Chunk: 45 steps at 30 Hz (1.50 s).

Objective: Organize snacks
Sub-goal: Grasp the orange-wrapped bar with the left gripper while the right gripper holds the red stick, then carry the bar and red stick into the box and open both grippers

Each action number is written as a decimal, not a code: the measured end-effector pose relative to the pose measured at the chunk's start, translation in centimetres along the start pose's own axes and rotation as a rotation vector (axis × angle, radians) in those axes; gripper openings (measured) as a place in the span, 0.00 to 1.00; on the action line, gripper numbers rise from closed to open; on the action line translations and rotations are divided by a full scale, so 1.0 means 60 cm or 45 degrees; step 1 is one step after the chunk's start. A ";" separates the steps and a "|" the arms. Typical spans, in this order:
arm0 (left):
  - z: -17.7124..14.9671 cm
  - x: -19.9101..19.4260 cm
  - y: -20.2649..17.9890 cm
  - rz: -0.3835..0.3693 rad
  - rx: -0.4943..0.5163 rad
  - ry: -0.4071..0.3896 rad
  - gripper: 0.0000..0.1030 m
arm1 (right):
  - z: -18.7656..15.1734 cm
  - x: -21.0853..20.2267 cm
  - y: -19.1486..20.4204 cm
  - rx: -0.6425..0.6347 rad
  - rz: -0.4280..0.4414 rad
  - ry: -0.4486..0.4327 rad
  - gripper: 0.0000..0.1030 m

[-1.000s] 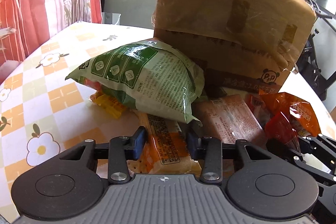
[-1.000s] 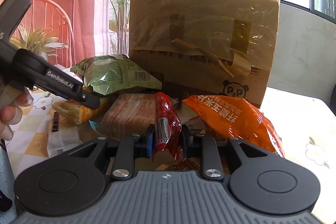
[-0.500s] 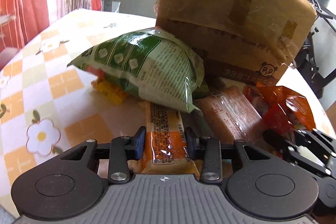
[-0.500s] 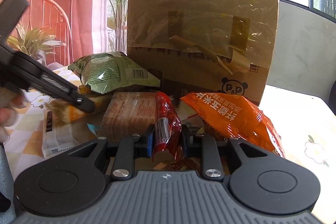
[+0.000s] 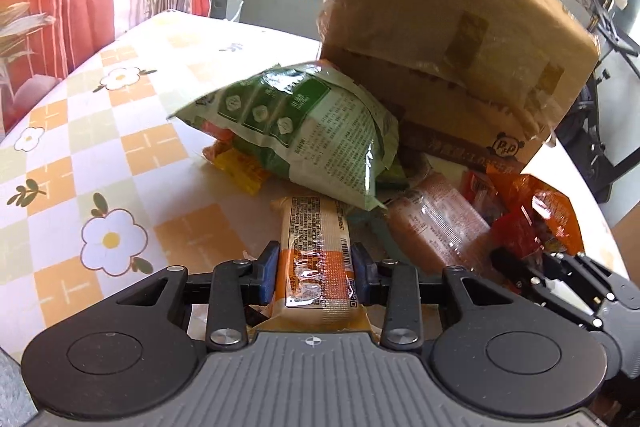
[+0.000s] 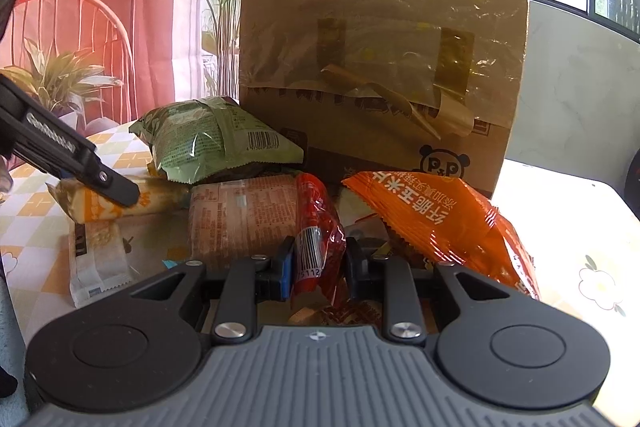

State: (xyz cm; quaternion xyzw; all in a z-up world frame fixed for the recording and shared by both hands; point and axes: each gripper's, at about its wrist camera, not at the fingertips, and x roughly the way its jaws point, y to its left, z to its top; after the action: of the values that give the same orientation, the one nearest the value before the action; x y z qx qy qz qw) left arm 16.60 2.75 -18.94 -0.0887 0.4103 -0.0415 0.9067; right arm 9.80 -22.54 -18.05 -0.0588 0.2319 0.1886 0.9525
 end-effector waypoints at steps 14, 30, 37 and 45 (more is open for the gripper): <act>-0.002 -0.078 0.020 -0.043 -0.012 -0.118 0.38 | 0.011 -0.017 0.012 -0.024 -0.029 0.032 0.24; 0.037 -0.129 -0.005 -0.031 0.134 -0.370 0.38 | 0.094 -0.055 -0.012 0.040 0.001 -0.121 0.24; 0.135 -0.128 -0.040 -0.030 0.172 -0.528 0.38 | 0.206 -0.060 -0.059 -0.015 -0.008 -0.256 0.24; 0.265 -0.099 -0.132 -0.108 0.235 -0.666 0.38 | 0.337 -0.004 -0.132 -0.003 -0.097 -0.331 0.24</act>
State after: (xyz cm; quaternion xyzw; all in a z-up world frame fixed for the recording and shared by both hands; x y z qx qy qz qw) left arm 24.61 -2.12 -2.74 -0.0306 0.1527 -0.0923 0.9835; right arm 21.11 -25.88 0.16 -0.0439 0.1038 0.1584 0.9809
